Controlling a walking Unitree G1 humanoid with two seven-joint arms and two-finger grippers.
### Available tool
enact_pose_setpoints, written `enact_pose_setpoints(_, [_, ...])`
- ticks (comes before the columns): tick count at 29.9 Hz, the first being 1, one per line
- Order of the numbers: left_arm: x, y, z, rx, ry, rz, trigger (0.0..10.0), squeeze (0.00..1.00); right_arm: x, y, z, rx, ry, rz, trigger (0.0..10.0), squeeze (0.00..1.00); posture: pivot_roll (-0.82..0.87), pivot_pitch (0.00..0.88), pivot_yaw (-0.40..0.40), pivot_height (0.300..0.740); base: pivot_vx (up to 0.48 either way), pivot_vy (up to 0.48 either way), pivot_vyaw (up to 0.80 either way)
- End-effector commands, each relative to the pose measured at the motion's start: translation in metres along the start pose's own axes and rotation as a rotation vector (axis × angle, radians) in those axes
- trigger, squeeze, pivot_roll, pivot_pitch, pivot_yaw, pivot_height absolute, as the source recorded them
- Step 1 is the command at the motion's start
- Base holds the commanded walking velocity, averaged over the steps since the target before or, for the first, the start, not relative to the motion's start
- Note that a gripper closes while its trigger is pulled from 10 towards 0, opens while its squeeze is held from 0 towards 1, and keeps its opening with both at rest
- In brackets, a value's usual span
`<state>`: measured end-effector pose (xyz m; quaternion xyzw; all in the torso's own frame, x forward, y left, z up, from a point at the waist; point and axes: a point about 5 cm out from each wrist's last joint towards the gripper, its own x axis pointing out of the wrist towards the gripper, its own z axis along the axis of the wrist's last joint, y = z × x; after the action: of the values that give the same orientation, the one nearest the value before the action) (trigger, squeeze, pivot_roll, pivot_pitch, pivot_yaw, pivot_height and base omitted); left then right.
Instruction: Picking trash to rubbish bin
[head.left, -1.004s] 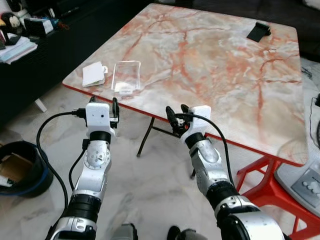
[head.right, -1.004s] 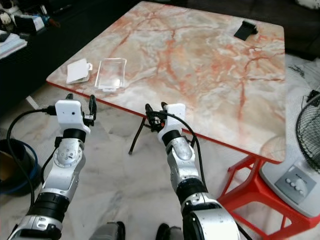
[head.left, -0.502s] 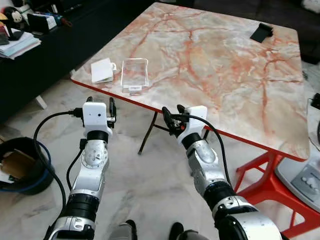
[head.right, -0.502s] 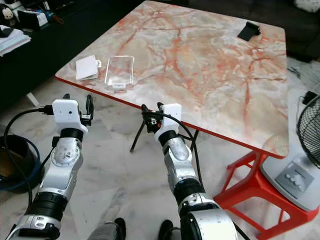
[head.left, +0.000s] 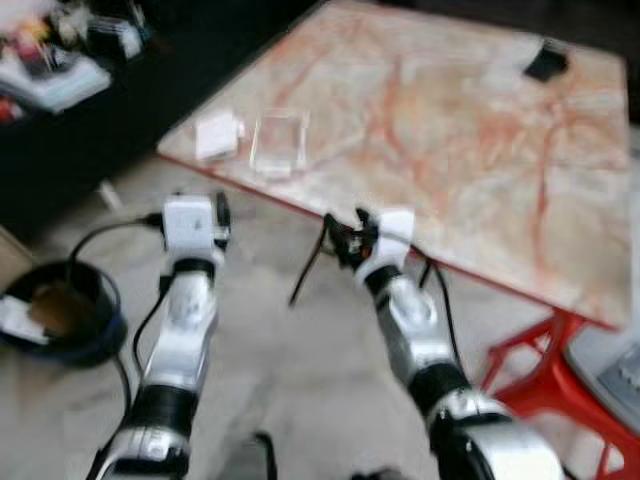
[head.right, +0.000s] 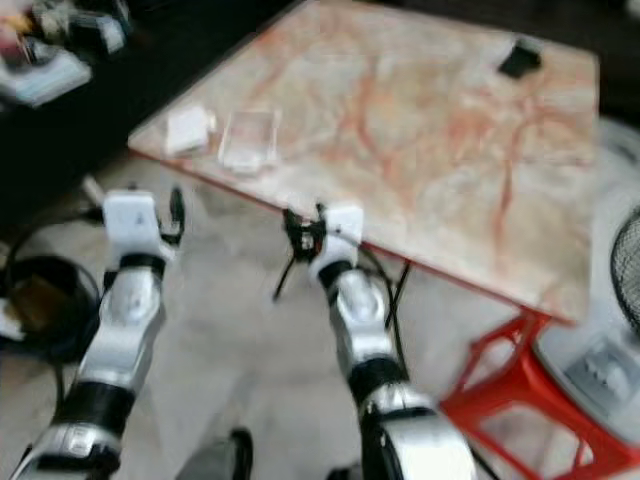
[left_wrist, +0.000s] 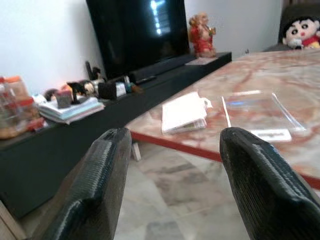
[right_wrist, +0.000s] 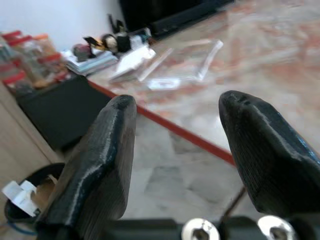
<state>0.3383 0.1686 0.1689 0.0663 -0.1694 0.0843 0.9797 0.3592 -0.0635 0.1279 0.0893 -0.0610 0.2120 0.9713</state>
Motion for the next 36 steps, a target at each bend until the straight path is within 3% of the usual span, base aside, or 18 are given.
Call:
enact_pose_setpoints(1, [0.0027,-0.0003,0.0046,0.004,-0.014,0.001,10.0,0.0,0.0028,0.0022,0.0036,0.005,-0.01,0.006,10.0,0.0,0.13,0.179,-0.036,0.74,0.319,0.0,0.0])
enact_pose_setpoints(22, [0.004,0.0019,0.008,0.003,-0.02,0.014,10.0,0.0,0.0042,0.0074,0.006,-0.011,-0.018,0.036,10.0,0.0,0.13,0.176,-0.041,0.74,0.324,0.0,0.1])
enact_pose_setpoints(28, [0.0049,0.0026,0.0095,0.001,-0.024,0.017,10.0,0.0,0.0041,0.0091,0.0057,-0.019,-0.017,0.046,10.0,0.0,0.13,0.174,-0.041,0.74,0.322,0.0,0.66])
enact_pose_setpoints(33, [0.0054,0.0028,0.0099,-0.001,-0.025,0.016,10.0,0.0,0.004,0.0093,0.0051,-0.002,-0.017,0.043,10.0,0.0,0.13,0.175,-0.041,0.74,0.325,0.0,0.0])
enact_pose_setpoints(36, [0.0046,-0.001,0.0093,0.001,-0.027,-0.018,10.0,0.0,0.0038,0.0088,0.0045,0.001,-0.012,0.04,10.0,0.0,0.13,0.174,-0.041,0.74,0.106,0.0,0.0])
